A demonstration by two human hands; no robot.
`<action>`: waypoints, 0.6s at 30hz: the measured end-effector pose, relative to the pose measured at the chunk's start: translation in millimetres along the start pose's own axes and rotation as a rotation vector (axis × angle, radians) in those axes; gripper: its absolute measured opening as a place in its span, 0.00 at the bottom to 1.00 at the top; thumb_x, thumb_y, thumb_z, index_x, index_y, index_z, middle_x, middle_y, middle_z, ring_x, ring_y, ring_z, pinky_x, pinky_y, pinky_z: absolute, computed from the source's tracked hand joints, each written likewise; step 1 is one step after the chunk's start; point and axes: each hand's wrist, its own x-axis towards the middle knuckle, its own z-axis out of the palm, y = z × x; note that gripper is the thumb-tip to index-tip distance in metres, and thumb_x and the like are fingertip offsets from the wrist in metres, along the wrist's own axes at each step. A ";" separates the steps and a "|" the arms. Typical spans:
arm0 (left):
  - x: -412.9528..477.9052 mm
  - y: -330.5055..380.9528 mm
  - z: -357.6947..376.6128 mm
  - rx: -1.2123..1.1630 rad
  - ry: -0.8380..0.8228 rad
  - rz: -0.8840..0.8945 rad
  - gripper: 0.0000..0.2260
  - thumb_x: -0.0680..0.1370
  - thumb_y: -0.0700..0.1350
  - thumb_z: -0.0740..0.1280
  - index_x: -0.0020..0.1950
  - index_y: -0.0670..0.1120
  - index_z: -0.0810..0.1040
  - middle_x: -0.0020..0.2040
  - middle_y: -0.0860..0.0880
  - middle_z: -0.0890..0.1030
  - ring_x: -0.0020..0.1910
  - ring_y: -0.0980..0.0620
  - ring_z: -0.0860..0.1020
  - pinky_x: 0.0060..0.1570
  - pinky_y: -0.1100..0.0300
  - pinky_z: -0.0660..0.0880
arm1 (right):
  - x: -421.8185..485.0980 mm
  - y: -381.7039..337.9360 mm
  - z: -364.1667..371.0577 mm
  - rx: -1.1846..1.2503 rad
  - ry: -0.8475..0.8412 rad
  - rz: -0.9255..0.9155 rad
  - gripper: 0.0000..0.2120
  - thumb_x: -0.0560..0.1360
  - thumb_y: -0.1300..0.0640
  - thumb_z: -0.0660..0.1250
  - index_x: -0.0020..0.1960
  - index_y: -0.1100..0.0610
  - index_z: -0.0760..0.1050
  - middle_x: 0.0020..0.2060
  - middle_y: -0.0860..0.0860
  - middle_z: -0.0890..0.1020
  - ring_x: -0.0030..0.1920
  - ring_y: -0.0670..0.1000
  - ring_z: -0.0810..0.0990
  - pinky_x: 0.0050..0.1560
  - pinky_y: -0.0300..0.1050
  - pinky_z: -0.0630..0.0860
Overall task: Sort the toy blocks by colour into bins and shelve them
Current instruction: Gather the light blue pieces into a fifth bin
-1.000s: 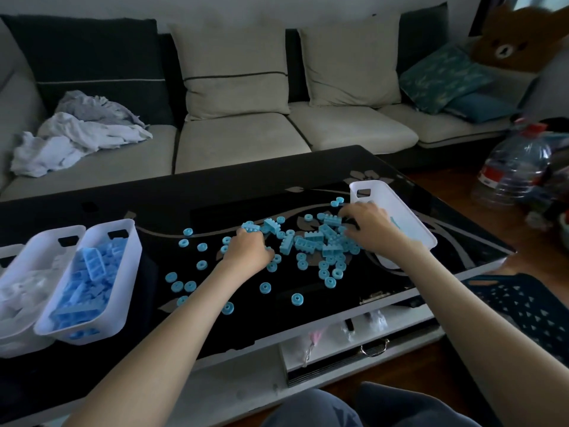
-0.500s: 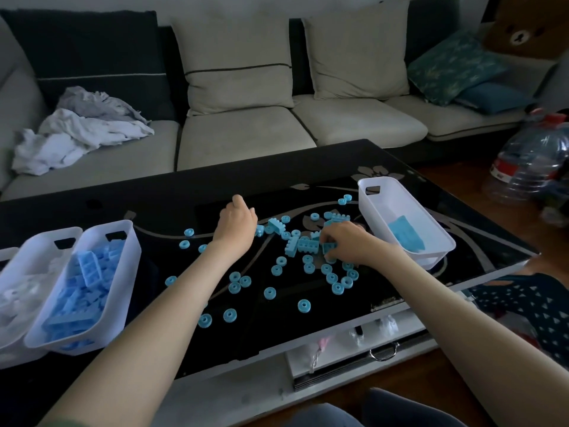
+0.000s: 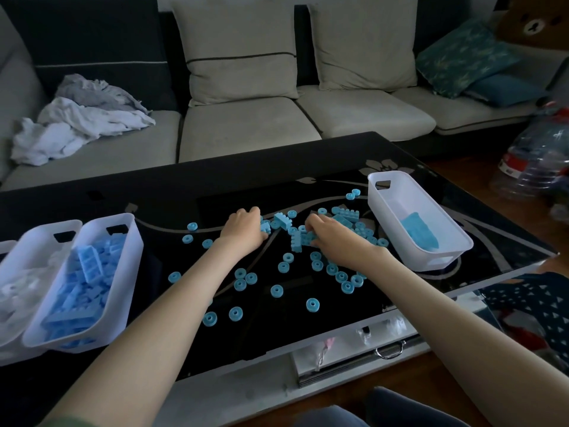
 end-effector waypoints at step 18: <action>-15.4 76.5 -28.2 -0.324 0.044 0.121 0.14 0.79 0.55 0.62 0.47 0.43 0.72 0.34 0.50 0.73 0.31 0.52 0.71 0.29 0.59 0.64 | -12.2 26.2 -64.9 0.074 0.398 0.240 0.13 0.79 0.55 0.62 0.59 0.61 0.72 0.52 0.54 0.73 0.48 0.52 0.73 0.44 0.42 0.66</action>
